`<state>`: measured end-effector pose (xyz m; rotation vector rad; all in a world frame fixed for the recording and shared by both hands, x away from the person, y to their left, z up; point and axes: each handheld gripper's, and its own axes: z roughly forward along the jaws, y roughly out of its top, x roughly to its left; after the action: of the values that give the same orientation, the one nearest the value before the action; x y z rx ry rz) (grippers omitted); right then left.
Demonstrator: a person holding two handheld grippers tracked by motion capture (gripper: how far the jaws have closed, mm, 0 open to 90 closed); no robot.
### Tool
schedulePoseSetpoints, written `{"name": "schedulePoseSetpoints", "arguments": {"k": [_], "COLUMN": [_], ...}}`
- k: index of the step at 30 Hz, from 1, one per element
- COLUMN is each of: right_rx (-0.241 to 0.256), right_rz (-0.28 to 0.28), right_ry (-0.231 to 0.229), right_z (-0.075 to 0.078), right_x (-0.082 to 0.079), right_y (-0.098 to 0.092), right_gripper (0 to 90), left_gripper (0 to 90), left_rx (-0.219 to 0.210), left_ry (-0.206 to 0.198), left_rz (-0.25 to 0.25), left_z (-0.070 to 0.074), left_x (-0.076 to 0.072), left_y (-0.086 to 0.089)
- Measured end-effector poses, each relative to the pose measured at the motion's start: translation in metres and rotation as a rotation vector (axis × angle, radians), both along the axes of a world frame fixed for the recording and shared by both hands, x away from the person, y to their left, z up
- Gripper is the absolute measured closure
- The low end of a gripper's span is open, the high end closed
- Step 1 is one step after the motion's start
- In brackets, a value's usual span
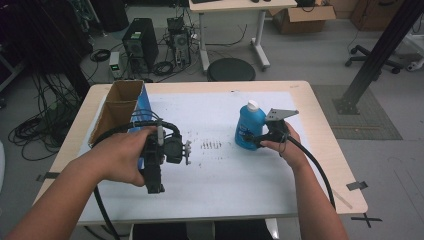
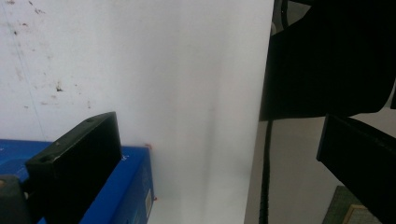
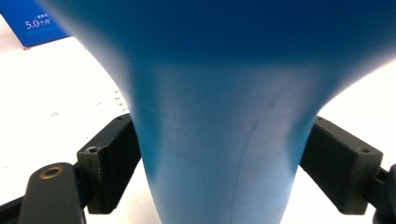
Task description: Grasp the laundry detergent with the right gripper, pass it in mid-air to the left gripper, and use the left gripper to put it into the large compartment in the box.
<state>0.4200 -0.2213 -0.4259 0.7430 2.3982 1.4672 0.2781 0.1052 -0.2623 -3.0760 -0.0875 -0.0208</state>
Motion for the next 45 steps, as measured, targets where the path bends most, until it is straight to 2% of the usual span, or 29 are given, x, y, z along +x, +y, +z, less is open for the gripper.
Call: {"name": "schedulePoseSetpoints", "arguments": {"k": [7,18,29,31,35,45], "right_rx": [0.006,0.005,0.012,0.034,0.031,0.02], "right_rz": [0.001,0.016,0.026,0.023,0.026,0.029], "right_ry": [-0.007,-0.003,-0.011,-0.009,-0.01,-0.026], "right_z": [0.0009,-0.0003,-0.0013,-0.0008,-0.0024,-0.0016], "right_x": [0.0,-0.0003,-0.0009,-0.0011,-0.0011,-0.0011], "right_y": [-0.0003,0.0007,0.0003,-0.0009,-0.0007,-0.0003], "right_gripper": [22.3,24.4,33.7,36.9,41.4,45.6], "left_gripper": [0.4,0.5,0.5,0.5,0.5,0.5], "left_rx": [0.001,0.005,0.005,-0.001,-0.007,-0.009], "left_ry": [-0.002,0.001,-0.002,0.005,0.005,-0.002], "left_rz": [-0.003,-0.003,0.0,-0.003,-0.008,-0.009], "left_z": [0.0001,-0.0003,-0.0012,-0.0012,-0.0003,-0.0005], "left_x": [0.0006,0.0016,0.0019,0.0013,0.0006,0.0021], "left_y": [-0.0004,-0.0012,-0.0003,-0.0008,-0.002,-0.0027]}}
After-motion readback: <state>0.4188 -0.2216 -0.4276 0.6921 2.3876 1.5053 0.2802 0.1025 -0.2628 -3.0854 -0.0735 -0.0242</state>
